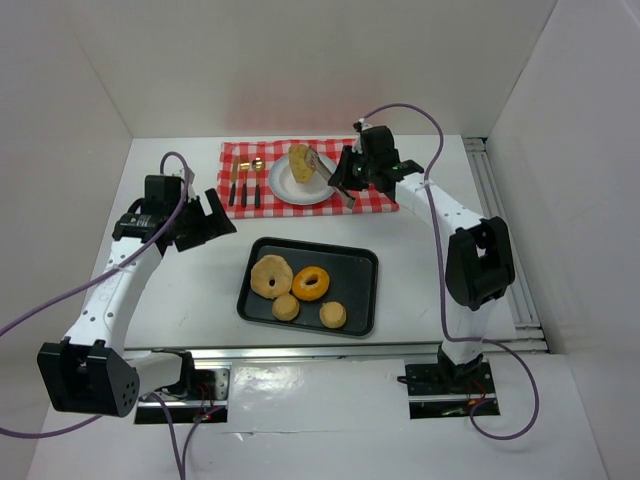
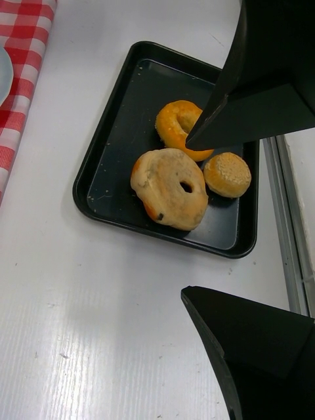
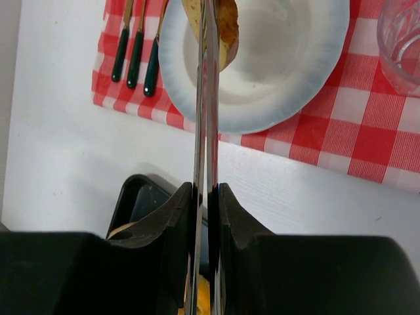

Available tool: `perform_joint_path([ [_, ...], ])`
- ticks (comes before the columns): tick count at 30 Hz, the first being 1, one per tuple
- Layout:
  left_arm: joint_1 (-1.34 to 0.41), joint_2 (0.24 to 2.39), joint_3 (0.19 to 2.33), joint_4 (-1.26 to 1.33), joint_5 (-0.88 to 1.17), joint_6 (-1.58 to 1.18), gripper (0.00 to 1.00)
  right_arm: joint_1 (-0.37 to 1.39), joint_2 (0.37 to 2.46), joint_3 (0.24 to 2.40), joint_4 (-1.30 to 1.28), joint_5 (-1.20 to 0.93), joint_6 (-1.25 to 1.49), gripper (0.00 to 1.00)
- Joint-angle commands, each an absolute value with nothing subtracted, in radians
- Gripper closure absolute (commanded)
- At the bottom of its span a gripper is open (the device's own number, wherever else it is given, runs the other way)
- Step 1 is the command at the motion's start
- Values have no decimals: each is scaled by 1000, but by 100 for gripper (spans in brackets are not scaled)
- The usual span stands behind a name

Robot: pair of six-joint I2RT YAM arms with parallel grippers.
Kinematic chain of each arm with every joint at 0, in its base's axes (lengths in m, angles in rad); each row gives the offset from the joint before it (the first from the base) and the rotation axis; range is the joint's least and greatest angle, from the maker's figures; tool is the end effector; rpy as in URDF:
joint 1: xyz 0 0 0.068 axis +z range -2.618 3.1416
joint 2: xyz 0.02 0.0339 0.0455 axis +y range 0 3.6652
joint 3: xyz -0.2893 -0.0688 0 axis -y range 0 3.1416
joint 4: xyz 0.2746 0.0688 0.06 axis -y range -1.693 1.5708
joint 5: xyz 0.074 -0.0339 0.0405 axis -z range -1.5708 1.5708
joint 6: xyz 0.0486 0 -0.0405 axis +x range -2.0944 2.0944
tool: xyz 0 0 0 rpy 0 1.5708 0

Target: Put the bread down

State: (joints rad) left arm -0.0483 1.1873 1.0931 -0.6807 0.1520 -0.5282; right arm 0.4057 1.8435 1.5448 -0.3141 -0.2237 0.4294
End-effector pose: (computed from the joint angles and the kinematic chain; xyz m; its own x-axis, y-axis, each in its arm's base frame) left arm 0.2773 -0.0208 0.3303 -0.6821 -0.4658 -0.5637 -0.2176 0.8653 -0.4516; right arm 0.4343 0.1983 0.2988 -0.7101 0.1368 -0.6907 -0.2815 0.8440 0.4566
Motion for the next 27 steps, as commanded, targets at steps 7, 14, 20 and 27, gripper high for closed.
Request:
perform_joint_path([
  [7, -43, 1184, 1112, -681, 124, -535, 3, 374, 1950, 1578, -166, -294, 468, 88],
  [14, -43, 1184, 1132, -699, 124, -535, 3, 396, 1939, 1612, -212, -224, 447, 51],
  [20, -43, 1184, 1132, -699, 135, -546, 3, 419, 1853, 1629, -235, -166, 426, 48],
  [27, -43, 1161, 1132, -699, 144, -537, 3, 419, 1750, 1611, -276, -149, 417, 47],
])
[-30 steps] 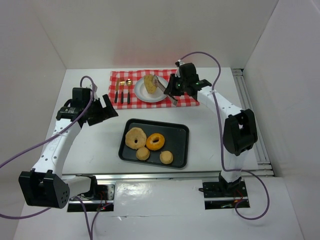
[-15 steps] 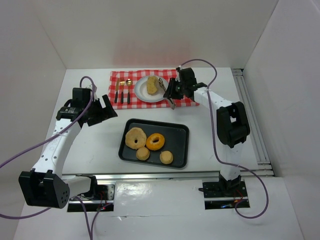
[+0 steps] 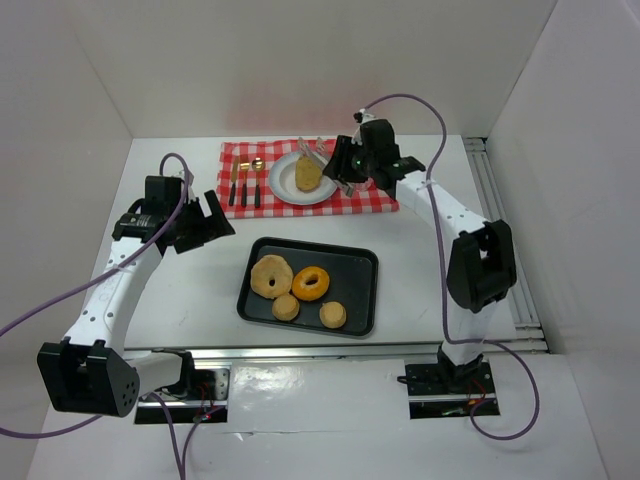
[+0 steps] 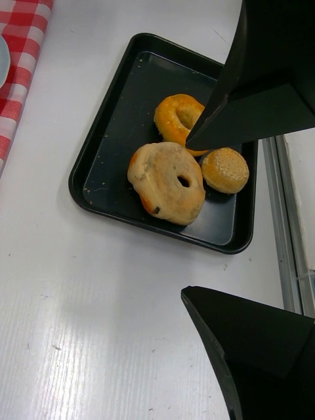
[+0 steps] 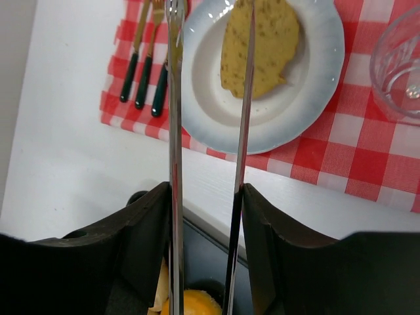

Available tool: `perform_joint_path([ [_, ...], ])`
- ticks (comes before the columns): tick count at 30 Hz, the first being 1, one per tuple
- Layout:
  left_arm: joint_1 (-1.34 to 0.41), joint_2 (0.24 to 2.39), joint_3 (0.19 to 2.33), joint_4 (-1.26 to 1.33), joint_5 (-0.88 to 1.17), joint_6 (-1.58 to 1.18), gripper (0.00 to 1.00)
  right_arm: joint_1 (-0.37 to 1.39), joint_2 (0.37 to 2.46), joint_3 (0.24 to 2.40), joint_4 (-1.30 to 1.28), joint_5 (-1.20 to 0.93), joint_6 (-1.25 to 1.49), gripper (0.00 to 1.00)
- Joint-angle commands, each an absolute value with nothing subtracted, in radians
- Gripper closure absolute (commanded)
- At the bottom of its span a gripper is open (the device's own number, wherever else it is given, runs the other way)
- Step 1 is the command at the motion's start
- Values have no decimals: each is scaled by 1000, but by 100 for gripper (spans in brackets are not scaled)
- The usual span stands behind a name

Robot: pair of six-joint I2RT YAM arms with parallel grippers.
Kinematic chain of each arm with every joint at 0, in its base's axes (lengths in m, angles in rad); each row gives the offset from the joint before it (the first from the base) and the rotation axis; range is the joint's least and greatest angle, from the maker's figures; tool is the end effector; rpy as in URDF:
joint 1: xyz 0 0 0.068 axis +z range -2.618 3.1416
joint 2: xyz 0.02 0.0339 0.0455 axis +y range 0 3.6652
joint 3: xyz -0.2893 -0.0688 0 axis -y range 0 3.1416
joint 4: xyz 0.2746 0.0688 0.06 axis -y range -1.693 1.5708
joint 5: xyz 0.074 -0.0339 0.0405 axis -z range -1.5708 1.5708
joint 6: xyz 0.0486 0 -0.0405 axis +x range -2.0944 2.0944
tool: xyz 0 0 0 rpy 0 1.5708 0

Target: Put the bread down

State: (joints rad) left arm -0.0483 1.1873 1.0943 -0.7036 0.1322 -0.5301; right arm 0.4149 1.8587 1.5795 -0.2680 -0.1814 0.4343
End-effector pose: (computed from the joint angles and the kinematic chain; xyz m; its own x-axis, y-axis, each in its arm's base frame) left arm 0.2755 -0.0197 0.3287 -0.6869 -0.4686 -0.5555 -0.2404 0.8678 -0.4348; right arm 0.4418 0.2042 0.3095 -0.6581 0.1624 -0.7352 -0.2872 0.8485 0.4445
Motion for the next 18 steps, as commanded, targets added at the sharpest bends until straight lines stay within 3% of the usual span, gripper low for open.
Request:
perform_joint_path([
  [1, -43, 1161, 1132, -699, 134, -537, 3, 419, 1712, 1586, -276, -149, 417, 47],
  [6, -43, 1152, 1132, -699, 144, -537, 3, 419, 1594, 1502, -334, -115, 397, 47],
  [10, -43, 1152, 1132, -699, 144, -528, 3, 448, 1455, 1376, -391, -218, 359, 47],
  [18, -34, 1152, 1160, -699, 114, -537, 1, 624, 1276, 1134, -581, -350, 350, 47],
])
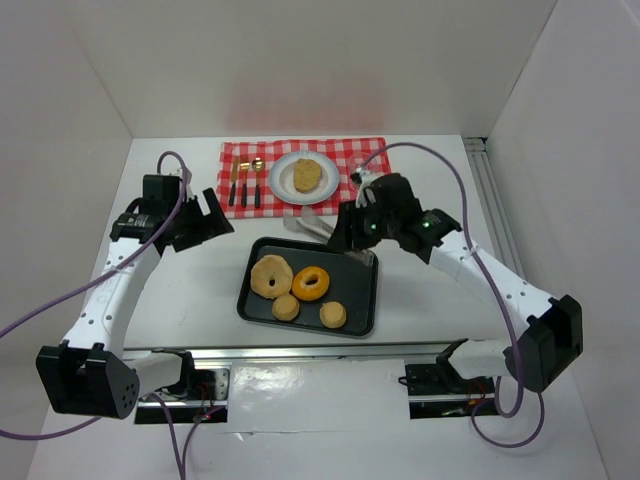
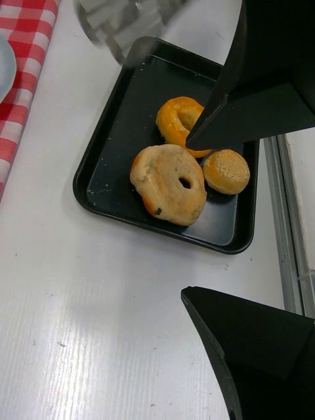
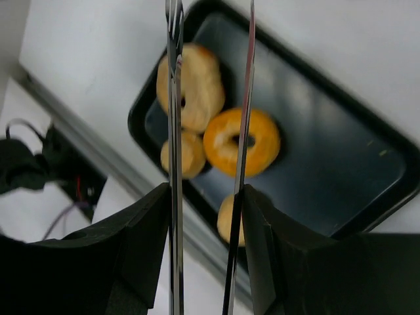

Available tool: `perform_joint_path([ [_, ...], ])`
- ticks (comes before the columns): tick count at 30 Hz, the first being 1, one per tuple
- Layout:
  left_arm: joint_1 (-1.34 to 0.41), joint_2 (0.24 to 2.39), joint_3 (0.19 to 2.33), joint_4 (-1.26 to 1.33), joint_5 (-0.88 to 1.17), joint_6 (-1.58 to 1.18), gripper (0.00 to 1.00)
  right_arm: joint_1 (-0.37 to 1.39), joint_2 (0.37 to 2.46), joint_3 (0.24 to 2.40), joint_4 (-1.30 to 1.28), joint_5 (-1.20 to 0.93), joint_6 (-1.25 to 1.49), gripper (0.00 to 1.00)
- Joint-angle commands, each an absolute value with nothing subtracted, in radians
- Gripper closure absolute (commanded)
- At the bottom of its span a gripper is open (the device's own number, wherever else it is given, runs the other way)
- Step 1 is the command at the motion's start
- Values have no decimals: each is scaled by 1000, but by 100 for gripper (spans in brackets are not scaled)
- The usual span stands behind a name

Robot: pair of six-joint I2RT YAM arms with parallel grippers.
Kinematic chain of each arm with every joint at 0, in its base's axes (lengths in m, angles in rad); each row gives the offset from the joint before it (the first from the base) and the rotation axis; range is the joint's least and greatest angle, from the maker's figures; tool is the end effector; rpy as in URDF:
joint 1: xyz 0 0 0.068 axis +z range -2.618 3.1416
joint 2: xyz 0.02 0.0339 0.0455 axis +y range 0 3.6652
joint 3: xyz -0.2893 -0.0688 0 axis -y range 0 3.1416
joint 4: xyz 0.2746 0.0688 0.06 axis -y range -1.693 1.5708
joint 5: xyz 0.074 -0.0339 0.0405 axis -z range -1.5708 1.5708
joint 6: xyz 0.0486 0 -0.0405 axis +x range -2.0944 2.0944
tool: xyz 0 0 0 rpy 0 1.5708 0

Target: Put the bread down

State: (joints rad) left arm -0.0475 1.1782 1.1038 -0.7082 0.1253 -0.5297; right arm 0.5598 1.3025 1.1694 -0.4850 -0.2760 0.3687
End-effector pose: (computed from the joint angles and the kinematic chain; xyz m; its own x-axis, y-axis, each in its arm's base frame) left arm 0.2737 -0.0191 0.3340 -0.6763 -0.4697 -0.5674 -0.2388 0.8685 -0.4343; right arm 0.2657 0.1821 0.3455 -0.7100 -0.0357 -0.7033 -0.4752 0.7614 0.4410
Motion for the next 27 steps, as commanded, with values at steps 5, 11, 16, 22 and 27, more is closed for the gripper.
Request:
perform_joint_path([
  [5, -34, 1161, 1178, -699, 123, -537, 1, 729, 1291, 1101, -591, -350, 339, 47],
  [11, -34, 1180, 1198, -699, 141, -546, 1, 793, 1388, 1123, -603, -296, 301, 45],
  [16, -34, 1170, 1178, -699, 141, -546, 1, 804, 1424, 1143, -621, -210, 290, 44],
  [22, -34, 1161, 1169, -699, 123, -546, 1, 804, 1396, 1175, -658, -144, 290, 44],
  [27, -34, 1161, 1169, -699, 123, -546, 1, 804, 1419, 1184, -670, -156, 256, 39],
])
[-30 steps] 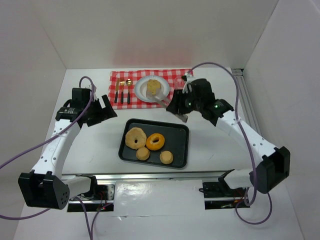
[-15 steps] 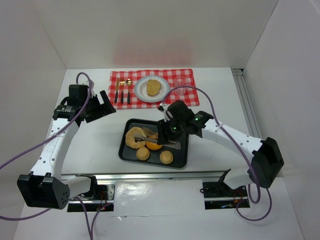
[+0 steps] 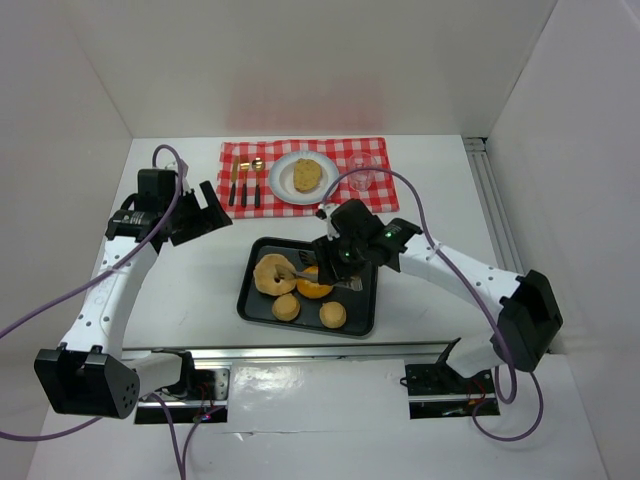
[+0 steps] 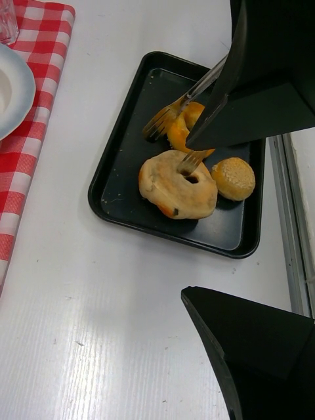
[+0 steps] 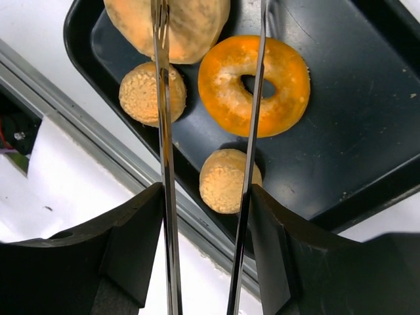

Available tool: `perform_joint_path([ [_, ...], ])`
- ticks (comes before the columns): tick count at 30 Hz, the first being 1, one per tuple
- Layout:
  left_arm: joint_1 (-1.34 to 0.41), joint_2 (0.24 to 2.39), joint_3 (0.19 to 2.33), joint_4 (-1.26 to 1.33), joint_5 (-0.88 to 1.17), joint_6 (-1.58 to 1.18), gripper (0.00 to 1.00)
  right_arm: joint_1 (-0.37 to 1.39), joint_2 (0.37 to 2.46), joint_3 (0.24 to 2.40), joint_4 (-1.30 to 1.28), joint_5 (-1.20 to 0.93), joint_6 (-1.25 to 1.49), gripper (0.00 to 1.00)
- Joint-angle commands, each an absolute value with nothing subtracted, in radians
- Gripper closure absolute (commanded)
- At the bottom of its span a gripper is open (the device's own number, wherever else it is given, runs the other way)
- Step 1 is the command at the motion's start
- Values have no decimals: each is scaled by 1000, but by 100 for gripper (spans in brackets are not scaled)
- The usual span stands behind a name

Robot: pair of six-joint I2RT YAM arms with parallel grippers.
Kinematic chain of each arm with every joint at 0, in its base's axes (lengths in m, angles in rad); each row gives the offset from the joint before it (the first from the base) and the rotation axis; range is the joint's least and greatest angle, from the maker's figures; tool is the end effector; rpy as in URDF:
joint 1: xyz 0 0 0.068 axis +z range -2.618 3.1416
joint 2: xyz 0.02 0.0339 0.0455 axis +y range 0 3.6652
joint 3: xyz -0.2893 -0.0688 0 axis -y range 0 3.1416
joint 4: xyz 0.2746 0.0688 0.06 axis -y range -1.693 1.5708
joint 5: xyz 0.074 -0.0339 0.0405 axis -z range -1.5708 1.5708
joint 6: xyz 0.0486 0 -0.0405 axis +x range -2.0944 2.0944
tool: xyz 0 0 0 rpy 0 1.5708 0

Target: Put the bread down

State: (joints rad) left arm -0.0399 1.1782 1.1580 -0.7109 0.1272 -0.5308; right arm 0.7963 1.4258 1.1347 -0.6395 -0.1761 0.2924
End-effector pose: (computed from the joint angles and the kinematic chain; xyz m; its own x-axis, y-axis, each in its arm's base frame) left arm 0.2756 -0.0172 0.3536 -0.6432 -0.4769 -0.5991 -0.2222 0.8650 -0.4499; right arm 0.2256 0.2427 0.2807 -0.7610 -0.3720 -0.5315 -0.5823 0.7529 0.3067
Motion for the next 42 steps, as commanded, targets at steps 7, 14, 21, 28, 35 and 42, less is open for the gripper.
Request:
perform_joint_path([
  [7, -34, 1161, 1169, -699, 123, -546, 1, 814, 1503, 1175, -618, -238, 196, 41],
  [14, -34, 1152, 1173, -699, 150, -546, 1, 847, 1427, 1206, -607, -206, 156, 68],
  [21, -34, 1160, 1183, -699, 141, -537, 1, 847, 1362, 1281, -646, -101, 175, 77],
  [28, -34, 1169, 1183, -690, 141, -537, 1, 798, 1342, 1331, -599, 46, 184, 77],
  [35, -34, 1178, 1183, -690, 141, -528, 1, 599, 1488, 1417, -376, 69, 193, 75],
  [42, -34, 1198, 1183, -690, 141, -528, 1, 502, 1719, 1535, -269, -50, 193, 75],
])
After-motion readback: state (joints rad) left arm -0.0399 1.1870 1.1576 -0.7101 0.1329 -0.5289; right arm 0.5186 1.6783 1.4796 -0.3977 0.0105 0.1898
